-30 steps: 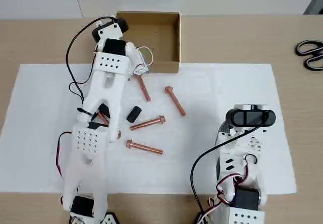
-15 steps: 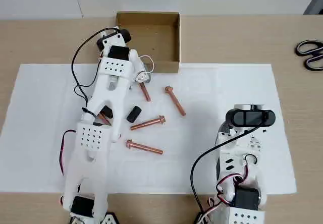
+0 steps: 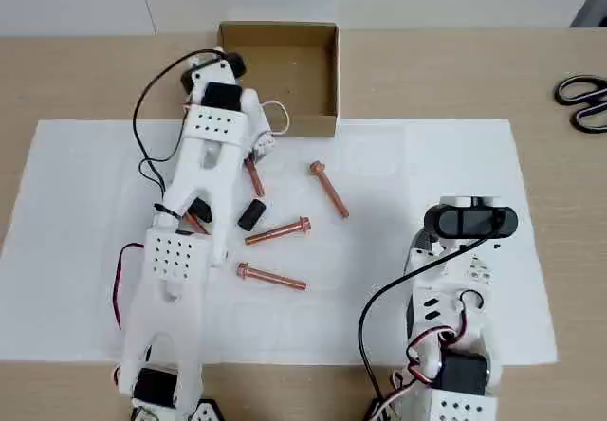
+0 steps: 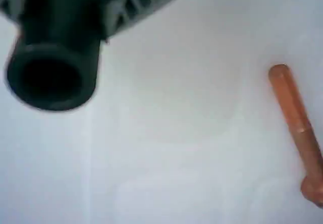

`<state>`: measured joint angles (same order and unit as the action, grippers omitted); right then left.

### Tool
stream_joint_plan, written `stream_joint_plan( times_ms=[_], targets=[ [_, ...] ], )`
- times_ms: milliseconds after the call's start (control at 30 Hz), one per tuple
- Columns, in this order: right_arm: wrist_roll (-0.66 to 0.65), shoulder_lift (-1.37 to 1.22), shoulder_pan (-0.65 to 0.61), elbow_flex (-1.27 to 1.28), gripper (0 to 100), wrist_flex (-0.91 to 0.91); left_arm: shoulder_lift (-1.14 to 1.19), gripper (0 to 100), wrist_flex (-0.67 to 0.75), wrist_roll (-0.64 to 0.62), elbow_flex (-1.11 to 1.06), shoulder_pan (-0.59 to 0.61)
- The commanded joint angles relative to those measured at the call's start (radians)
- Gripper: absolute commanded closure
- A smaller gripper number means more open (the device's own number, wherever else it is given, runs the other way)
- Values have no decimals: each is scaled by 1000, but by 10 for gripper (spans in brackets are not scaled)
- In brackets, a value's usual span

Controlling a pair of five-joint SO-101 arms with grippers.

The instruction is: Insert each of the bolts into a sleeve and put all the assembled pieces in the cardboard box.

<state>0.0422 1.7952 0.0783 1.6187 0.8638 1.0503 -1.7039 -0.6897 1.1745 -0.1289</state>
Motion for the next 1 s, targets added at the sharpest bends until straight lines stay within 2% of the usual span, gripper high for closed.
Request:
stream_joint_plan(
  times_ms=[0,167,300,500,667,833,967],
  targets=[
    [3,19,5,-6,988,-21,-20,994,-52,37,196,-25],
    [2,19,4,-14,989,-19,-132,994,-52,130,252,-78],
    [2,19,-1,-9,987,-18,-299,994,-52,160,150,-109],
    [2,19,-19,-49,988,-25,-695,994,-52,186,-295,-110],
    [2,19,-94,-91,988,-27,-1026,994,-17,189,-674,-140],
    [6,19,-180,-83,988,-47,-1223,994,114,187,-909,-176],
    [6,19,-234,-84,988,-116,-1335,994,123,189,-1047,-275]
  ],
)
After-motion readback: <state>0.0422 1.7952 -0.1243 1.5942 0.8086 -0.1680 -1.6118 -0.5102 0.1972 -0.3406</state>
